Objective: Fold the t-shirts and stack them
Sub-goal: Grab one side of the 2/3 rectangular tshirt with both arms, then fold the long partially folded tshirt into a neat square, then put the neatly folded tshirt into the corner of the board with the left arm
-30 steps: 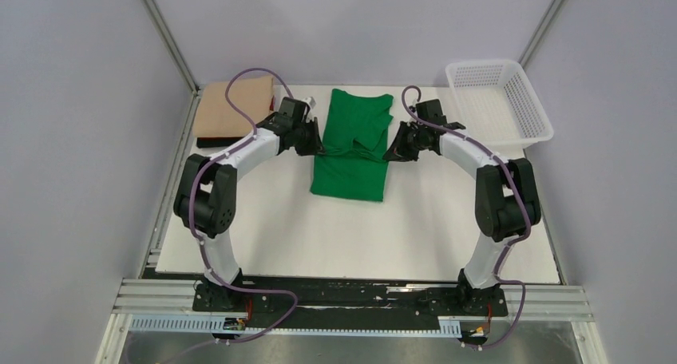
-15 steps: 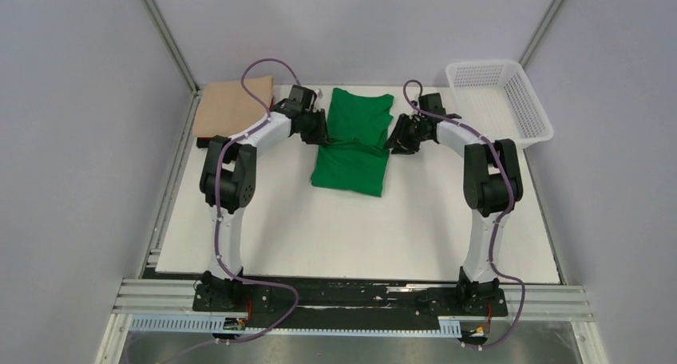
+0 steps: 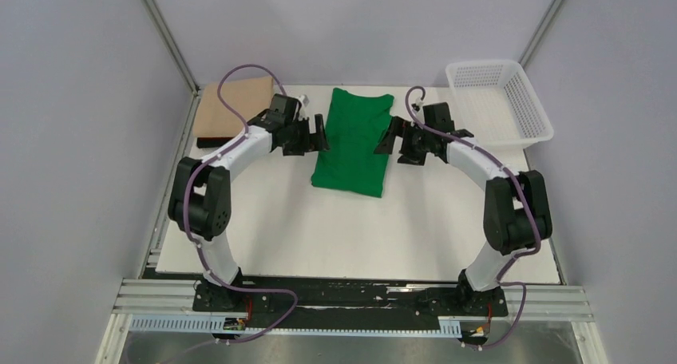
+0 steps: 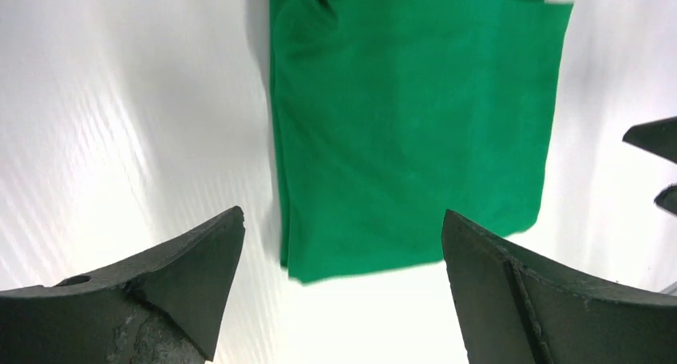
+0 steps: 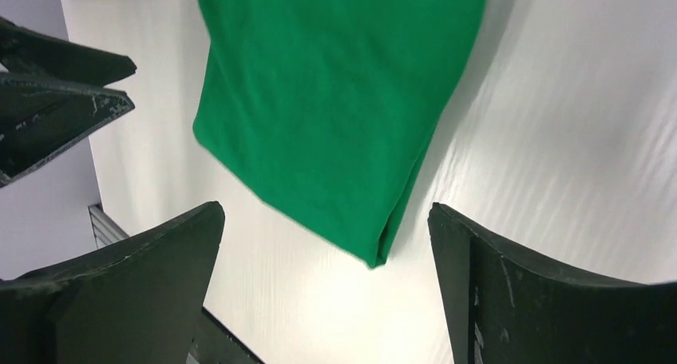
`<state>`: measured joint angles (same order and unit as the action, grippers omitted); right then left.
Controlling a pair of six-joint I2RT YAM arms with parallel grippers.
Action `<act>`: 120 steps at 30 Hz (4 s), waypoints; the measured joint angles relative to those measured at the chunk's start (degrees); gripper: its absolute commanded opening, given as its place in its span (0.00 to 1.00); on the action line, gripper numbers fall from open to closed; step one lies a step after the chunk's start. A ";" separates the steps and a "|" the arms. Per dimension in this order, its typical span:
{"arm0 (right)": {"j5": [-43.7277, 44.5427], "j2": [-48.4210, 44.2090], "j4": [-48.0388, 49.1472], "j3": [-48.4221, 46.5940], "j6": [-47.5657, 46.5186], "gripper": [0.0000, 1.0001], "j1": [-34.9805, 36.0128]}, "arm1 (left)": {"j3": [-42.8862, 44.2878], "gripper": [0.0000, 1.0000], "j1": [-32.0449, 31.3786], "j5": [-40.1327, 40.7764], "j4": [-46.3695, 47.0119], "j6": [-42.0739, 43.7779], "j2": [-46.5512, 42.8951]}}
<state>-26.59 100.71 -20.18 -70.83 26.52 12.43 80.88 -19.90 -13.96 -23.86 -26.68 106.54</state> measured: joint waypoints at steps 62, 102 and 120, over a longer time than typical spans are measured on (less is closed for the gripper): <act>-16.15 -26.62 -1.68 20.26 7.80 0.00 8.35 | -31.87 0.00 -4.59 -4.24 3.67 -8.35 -44.46; -6.34 7.26 5.11 -6.16 5.70 1.00 -2.82 | 7.72 1.00 -0.20 5.51 10.36 -4.68 8.68; -12.04 10.19 12.81 -6.19 9.09 1.00 1.46 | 13.97 1.00 -2.29 -5.35 11.93 -6.32 17.62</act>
<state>-38.63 110.89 -7.38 -77.01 35.62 13.89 94.85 -22.20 -19.31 -11.92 -32.99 124.16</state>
